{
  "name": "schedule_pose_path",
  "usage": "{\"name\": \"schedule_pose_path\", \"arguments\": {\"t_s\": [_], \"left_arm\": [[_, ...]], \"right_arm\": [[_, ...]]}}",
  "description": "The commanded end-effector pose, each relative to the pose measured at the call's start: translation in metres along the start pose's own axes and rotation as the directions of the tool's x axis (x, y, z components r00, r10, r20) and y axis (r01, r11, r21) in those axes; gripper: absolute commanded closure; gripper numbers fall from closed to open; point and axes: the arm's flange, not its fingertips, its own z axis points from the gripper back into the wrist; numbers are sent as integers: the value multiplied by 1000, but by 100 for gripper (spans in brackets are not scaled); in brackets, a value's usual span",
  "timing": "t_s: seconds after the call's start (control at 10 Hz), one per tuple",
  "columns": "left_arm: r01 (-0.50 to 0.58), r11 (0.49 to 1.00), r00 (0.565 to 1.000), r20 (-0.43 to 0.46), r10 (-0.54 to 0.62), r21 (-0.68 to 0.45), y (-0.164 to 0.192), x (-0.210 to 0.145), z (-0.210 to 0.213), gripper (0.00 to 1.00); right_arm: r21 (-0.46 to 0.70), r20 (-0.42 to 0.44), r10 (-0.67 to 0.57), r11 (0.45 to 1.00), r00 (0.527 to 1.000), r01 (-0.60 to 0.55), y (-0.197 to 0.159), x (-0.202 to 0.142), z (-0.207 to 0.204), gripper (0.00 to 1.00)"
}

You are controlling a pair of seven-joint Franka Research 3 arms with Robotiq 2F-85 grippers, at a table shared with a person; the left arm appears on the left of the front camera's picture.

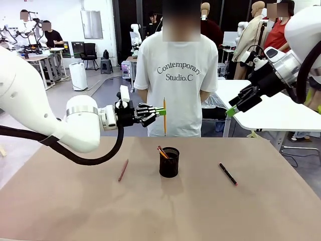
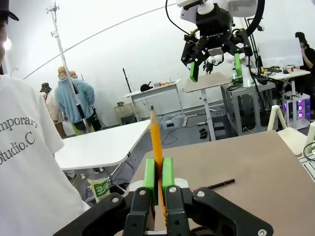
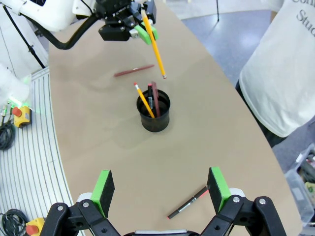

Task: Place the pens into the pen holder.
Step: Pick up a writing instrument from the table and place it into the Pen holder.

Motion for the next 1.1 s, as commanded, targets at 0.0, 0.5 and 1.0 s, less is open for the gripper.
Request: {"name": "schedule_pose_path", "arguments": {"t_s": [0.0,0.5,1.0], "left_arm": [[8,1000,1000,-23,-8,18,-1,13,7,100],[-48,998,999,24,49,-45,-5,-11,1,100],[-105,988,994,6,106,-114,-17,-51,-20,100]], "right_arm": [[4,5,-2,1000,1000,2,0,1,1,0],[4,5,-2,1000,1000,2,0,1,1,0],[4,5,-2,1000,1000,2,0,1,1,0]]}}
